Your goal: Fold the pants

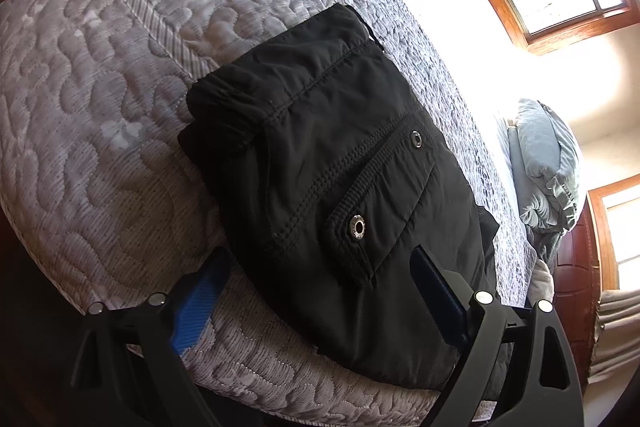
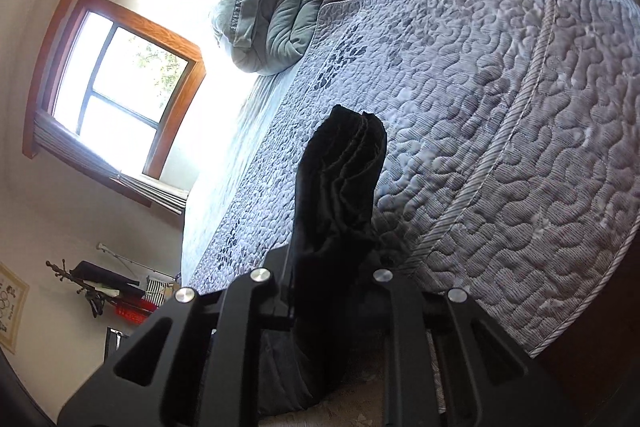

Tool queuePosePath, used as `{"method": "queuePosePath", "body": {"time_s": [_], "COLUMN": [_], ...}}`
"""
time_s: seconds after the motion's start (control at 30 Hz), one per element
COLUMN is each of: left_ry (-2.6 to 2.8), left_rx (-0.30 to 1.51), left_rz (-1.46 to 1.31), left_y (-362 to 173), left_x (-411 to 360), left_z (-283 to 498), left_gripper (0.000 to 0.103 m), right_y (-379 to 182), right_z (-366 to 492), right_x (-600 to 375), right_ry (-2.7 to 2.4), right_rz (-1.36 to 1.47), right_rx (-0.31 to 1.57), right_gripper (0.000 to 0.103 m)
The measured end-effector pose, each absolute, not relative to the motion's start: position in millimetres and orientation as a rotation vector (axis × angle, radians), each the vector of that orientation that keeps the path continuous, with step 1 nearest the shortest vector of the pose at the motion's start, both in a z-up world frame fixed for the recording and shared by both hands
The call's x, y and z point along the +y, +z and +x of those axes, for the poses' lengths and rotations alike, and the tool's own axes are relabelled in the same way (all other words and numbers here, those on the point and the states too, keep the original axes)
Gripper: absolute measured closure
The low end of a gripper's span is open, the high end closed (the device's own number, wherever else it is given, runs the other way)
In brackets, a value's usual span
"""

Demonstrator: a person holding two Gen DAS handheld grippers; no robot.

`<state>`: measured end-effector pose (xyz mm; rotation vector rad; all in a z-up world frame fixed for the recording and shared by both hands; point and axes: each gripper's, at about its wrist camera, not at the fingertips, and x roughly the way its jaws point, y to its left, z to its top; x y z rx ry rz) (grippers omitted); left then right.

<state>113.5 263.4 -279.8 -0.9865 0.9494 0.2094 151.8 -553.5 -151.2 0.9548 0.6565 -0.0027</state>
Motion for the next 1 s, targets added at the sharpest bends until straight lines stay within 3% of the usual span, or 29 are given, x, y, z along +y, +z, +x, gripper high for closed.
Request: {"method": "queuePosePath", "body": {"time_s": [1.0], "left_ry": [0.169], "left_rx": [0.871], "left_rz": [-1.003], "left_y": [-283], "left_x": [268], "left_z": [93], "left_gripper": [0.011], "right_y": [-83], "right_z": [167], "right_x": [-499], "right_ry": [0.027], "right_rz": [0.747], "right_rx": [0.659], "right_gripper": [0.087]}}
